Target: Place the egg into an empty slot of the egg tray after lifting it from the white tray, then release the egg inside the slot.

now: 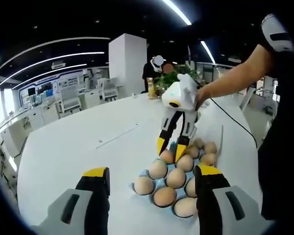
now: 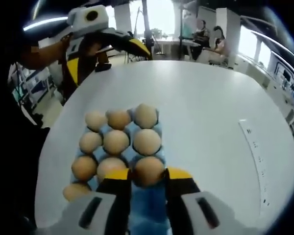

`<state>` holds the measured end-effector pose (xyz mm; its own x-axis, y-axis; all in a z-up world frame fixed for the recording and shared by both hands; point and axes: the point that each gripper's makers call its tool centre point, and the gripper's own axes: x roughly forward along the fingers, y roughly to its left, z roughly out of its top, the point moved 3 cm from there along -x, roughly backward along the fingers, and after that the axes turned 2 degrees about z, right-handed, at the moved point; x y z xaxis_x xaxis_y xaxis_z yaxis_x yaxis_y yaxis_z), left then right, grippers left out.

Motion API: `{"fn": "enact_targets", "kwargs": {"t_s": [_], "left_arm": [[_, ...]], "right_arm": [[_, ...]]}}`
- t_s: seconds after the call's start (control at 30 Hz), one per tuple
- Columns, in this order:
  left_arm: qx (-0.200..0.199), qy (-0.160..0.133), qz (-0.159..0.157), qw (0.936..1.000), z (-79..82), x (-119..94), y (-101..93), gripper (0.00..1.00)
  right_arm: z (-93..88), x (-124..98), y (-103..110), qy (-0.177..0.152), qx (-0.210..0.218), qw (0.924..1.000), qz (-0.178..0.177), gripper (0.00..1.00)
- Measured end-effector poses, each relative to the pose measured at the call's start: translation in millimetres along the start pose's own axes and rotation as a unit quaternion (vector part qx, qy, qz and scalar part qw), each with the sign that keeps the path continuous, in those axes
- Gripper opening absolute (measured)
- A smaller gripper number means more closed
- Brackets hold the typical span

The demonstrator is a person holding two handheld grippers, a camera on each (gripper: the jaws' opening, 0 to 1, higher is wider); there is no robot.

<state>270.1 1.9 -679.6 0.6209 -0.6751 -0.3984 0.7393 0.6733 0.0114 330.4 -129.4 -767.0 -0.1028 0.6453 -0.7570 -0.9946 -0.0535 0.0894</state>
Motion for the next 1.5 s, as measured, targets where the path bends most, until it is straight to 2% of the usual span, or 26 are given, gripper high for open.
{"fn": "enact_targets", "kwargs": {"t_s": [0.43,0.77,0.93,1.17,1.5], "left_arm": [[0.003,-0.002,-0.004,1.0000,3.0,4,-3.1,0.71],[0.007,-0.002,-0.005,1.0000,4.5,3,-4.3,0.71],[0.008,-0.001,-0.006,0.9999,5.3,4,-4.8,0.71],[0.009,-0.003,-0.007,0.9999,7.0,5,-5.7,0.71],[0.011,-0.004,-0.013,0.9998,8.8,10,-9.5,0.71]], "right_arm": [[-9.2,-24,-2,-0.032,0.037,0.9985,-0.026,0.28],[-32.5,-42,-3,-0.031,0.061,0.9965,-0.047,0.27],[-47.5,-54,-1,-0.025,0.070,0.9956,-0.056,0.27],[-80.7,-76,1,-0.009,0.091,0.9928,-0.077,0.27],[-117.3,-106,5,0.013,0.115,0.9875,-0.106,0.27]]}}
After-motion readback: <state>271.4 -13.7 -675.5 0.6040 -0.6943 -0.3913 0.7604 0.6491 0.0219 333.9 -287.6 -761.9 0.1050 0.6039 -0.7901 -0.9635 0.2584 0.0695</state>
